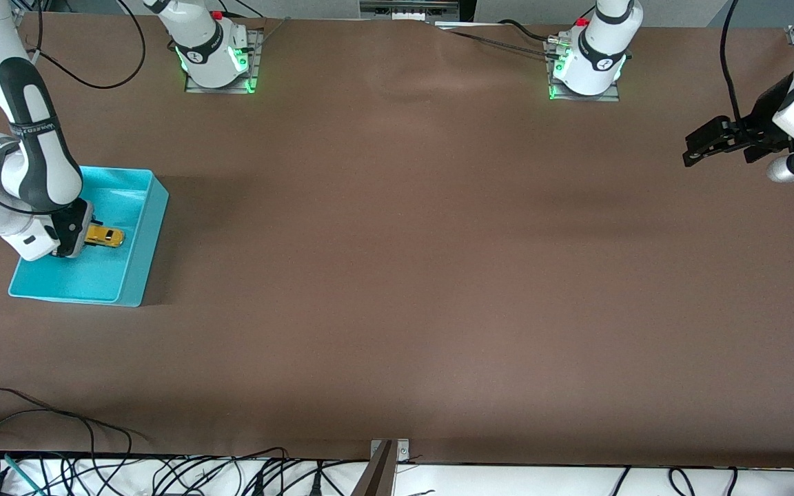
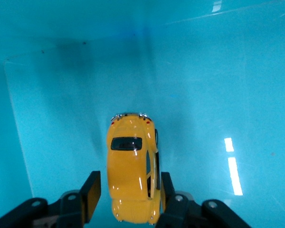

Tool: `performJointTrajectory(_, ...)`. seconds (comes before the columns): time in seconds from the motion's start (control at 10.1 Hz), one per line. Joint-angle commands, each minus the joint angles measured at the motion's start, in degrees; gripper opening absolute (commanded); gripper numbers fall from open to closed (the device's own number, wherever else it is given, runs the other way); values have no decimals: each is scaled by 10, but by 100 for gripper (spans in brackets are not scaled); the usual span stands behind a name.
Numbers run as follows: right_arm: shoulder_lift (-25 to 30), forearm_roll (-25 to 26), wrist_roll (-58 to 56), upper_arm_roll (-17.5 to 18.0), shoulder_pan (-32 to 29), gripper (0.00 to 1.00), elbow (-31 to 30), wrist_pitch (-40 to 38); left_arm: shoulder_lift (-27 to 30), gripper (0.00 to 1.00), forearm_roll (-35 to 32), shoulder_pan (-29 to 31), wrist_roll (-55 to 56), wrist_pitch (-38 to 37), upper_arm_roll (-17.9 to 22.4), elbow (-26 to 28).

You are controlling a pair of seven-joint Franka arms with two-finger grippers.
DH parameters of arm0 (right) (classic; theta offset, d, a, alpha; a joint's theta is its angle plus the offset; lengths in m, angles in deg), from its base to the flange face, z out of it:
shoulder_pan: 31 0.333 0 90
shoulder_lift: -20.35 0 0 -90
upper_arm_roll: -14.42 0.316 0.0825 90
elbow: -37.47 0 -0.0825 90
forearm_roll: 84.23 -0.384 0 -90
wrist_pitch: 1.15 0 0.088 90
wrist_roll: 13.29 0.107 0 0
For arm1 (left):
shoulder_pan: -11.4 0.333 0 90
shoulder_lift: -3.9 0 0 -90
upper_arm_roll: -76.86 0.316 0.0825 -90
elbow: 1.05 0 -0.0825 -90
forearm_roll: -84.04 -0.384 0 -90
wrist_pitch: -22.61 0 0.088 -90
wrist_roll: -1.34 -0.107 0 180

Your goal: Wind up and store yellow beetle car

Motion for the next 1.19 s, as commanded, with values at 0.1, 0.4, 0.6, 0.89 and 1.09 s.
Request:
performJointTrajectory(0.1,9,-37,-6,5,0,84,8,-13,-7,100,9,0,-8,-12,2,-19)
performJointTrajectory(0.4,26,-38,71,20,2,95,121,-161,-7,100,9,5,-77,-11,3,-19)
performJointTrajectory(0.6,27,-36,156,34,4,97,218,-267,-8,100,10,6,-89,-9,4,-19)
performJointTrajectory(0.89,30,-34,366,35,23,99,340,-371,-8,100,10,6,-86,-9,4,-19)
performJointTrajectory(1.09,52,-35,548,36,29,99,350,-386,-9,100,10,3,-86,-9,3,-19)
